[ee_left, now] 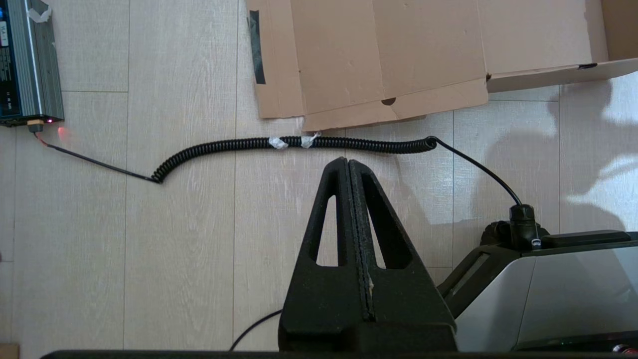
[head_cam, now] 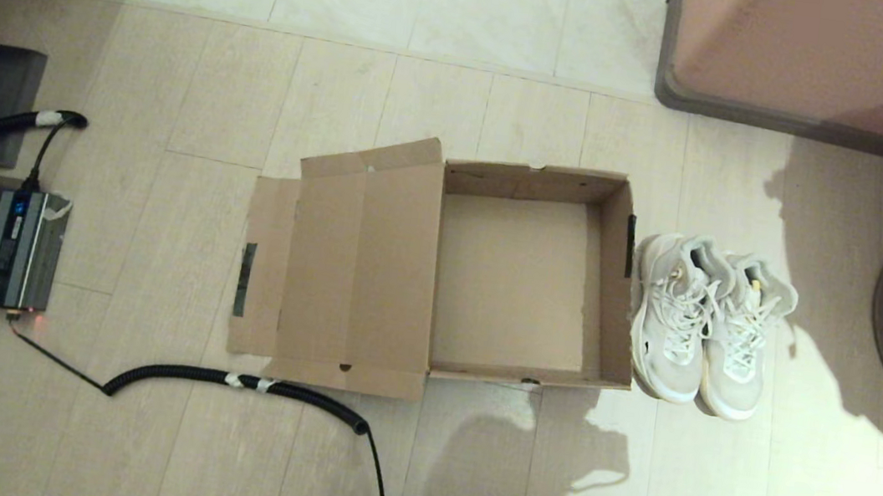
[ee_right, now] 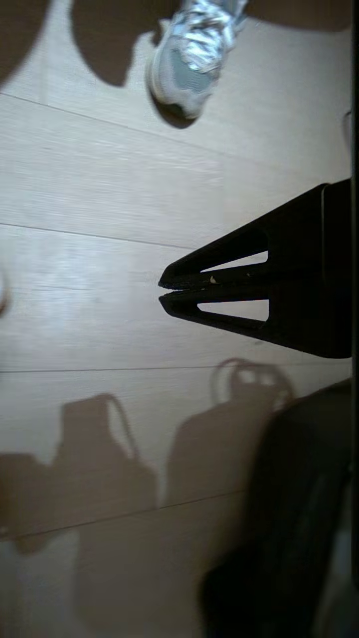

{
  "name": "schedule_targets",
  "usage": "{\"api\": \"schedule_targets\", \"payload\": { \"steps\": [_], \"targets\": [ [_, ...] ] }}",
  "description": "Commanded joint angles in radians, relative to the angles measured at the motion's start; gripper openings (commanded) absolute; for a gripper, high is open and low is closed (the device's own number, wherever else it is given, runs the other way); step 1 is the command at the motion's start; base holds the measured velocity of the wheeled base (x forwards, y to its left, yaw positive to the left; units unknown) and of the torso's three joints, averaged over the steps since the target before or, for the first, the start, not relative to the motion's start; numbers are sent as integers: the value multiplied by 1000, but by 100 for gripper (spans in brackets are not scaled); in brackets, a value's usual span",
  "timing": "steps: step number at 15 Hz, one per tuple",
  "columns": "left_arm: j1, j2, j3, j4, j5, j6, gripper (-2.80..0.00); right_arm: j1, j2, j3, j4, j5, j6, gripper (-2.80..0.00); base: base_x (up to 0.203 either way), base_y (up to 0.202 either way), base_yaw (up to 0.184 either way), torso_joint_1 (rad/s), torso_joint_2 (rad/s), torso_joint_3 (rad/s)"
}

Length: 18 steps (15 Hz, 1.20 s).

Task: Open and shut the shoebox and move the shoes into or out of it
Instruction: Close the shoe box

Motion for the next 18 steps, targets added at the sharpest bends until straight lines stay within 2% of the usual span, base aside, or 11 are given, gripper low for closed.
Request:
{"api": "schedule_targets", "payload": {
  "steps": [1,3,5,6,9,11,14,18],
  "targets": [
    [0,0,8,0,0,0,-280,1,-149,16,214,1,-23,-280,0,0,0,0,0,0],
    [0,0,8,0,0,1,-280,4,-263,8,401,45,-46,-280,0,0,0,0,0,0],
    [0,0,8,0,0,2,-280,6,-313,4,488,97,-55,-280,0,0,0,0,0,0],
    [0,0,8,0,0,0,-280,17,-326,3,488,98,-58,-280,0,0,0,0,0,0],
    [0,0,8,0,0,0,-280,130,-341,3,489,99,-55,-280,0,0,0,0,0,0],
    [0,0,8,0,0,0,-280,164,-443,3,489,98,-54,-280,0,0,0,0,0,0],
    [0,0,8,-2,0,0,-280,167,-644,7,481,91,-45,-280,0,0,0,0,0,0],
    [0,0,8,0,0,-7,-280,123,-907,7,482,93,-46,-280,0,0,0,0,0,0]
  ]
}}
